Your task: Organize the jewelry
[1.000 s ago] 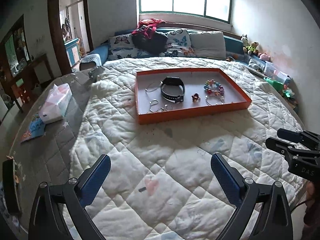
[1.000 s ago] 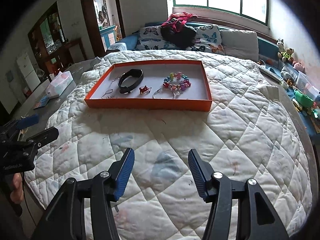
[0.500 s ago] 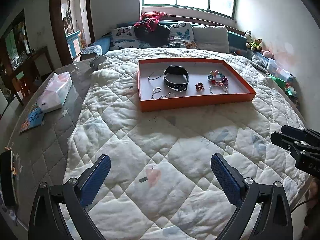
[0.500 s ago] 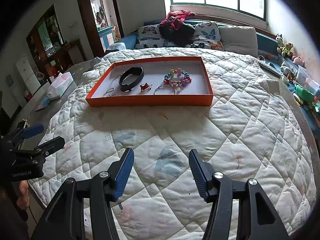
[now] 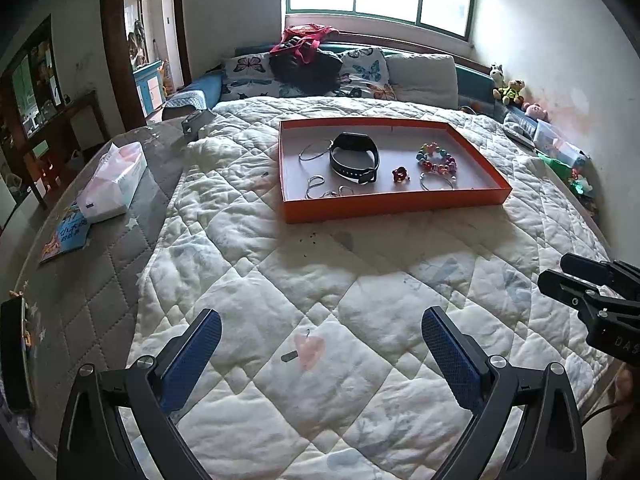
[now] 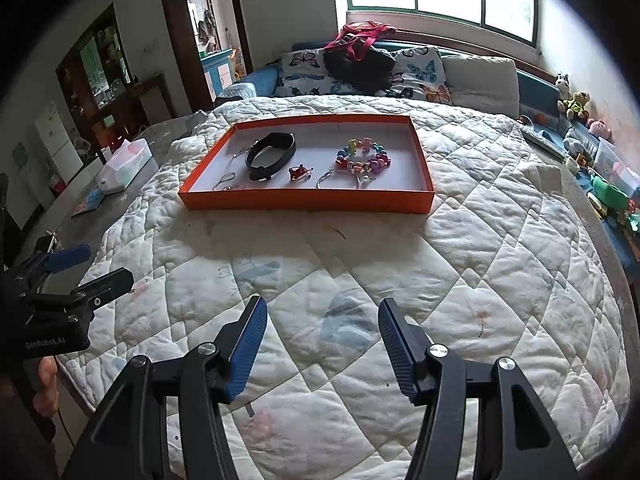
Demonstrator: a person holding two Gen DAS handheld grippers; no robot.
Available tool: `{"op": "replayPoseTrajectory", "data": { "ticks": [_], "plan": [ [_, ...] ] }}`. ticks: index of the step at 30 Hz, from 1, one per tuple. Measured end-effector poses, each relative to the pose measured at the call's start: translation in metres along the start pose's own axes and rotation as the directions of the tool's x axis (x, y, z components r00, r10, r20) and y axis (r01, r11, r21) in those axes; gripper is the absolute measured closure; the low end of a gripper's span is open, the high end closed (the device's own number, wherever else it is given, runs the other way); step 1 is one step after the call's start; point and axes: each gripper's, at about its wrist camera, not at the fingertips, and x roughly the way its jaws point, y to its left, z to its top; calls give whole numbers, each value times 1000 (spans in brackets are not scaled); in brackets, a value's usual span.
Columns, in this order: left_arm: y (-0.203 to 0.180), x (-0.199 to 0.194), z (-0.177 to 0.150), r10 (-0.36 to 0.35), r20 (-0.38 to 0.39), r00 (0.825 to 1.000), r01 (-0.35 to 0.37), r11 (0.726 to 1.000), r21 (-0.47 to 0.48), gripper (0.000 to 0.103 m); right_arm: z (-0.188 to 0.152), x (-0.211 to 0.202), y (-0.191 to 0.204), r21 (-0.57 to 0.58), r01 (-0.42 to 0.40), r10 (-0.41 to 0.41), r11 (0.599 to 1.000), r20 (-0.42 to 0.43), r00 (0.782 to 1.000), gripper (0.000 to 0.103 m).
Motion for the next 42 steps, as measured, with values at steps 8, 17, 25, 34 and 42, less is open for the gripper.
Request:
{"op": "replayPoseTrajectory", "data": {
  "ticks": [8, 17, 25, 34, 42],
  "plan": [
    [0, 1, -3, 3, -7, 1000, -3, 1000, -2, 0, 0, 0, 3, -7, 0, 0, 1000, -2, 1000, 39],
    [0, 0, -3, -2, -4, 1000, 2, 1000, -7, 0, -1, 0, 3, -5, 0, 0, 1000, -3, 1000, 39],
    [-2, 0, -2, -2, -6, 1000, 2, 1000, -6, 0, -4, 1, 5, -15, -2, 2, 1000, -8, 1000, 38],
    [-3, 1, -3, -1, -8, 1000, 1, 1000, -8, 0, -5, 2, 8, -21, -7, 7, 1000, -10, 1000, 38],
    [-4, 3, -3, -5, -13, 1000, 5, 1000, -7, 0, -5, 3, 10, -26, -10, 9, 1000, -13, 1000, 38]
  ]
}}
